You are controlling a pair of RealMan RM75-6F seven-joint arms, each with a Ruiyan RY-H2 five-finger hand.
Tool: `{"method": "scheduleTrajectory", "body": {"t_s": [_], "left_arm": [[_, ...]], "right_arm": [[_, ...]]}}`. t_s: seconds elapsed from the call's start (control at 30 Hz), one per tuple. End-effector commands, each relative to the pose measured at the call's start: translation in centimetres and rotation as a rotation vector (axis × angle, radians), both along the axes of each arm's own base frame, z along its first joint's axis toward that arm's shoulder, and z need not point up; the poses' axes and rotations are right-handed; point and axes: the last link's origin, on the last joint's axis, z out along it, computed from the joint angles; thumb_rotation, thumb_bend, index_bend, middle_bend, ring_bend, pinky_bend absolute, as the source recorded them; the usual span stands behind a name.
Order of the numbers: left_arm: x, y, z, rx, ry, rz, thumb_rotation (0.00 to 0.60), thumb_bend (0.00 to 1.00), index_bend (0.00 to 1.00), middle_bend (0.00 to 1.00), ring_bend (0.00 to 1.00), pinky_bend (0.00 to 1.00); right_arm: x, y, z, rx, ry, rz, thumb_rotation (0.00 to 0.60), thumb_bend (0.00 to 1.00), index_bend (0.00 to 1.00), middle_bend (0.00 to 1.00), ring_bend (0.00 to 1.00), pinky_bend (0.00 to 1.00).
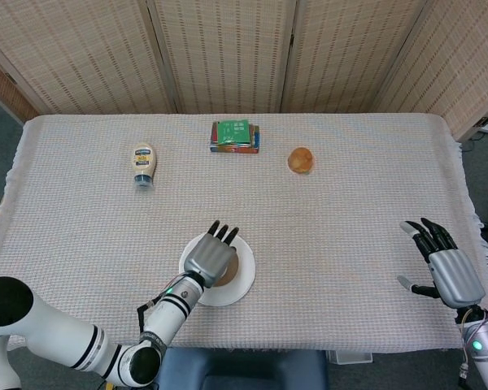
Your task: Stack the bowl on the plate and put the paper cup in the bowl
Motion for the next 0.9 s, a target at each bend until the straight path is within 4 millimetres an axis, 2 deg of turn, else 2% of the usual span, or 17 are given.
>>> {"method": "scheduleTrajectory", "body": {"t_s": [0.03,0.5,0.9], "left_arm": [[-0.4,0.2,-0.5,-0.015,-0.003,0.008,0.600,0.22,0.47,0.04,0.00,0.06],[-1.7,1.2,-1.3,-0.031,-0.027,0.022,0.600,0.22,0.46,0.04,0.00,0.06],[-1.0,0.9,-1.1,-0.028,-0.066,0.007,0.600,0.21,0.29,0.04,0.00,0.06]], "right_arm": [[0.0,0.1,0.0,0.001,0.000,0.003,0.600,0.17,0.09,0.11,0.01,0.08],[0.1,0.2,-0.1,-0.005,0.005,0.007,0.600,0.17,0.09,0.11,0.01,0.08],[0.0,0.2,0.1,-0.009,0.001,0.007,0.600,0.17,0.09,0.11,0.01,0.08]]}}
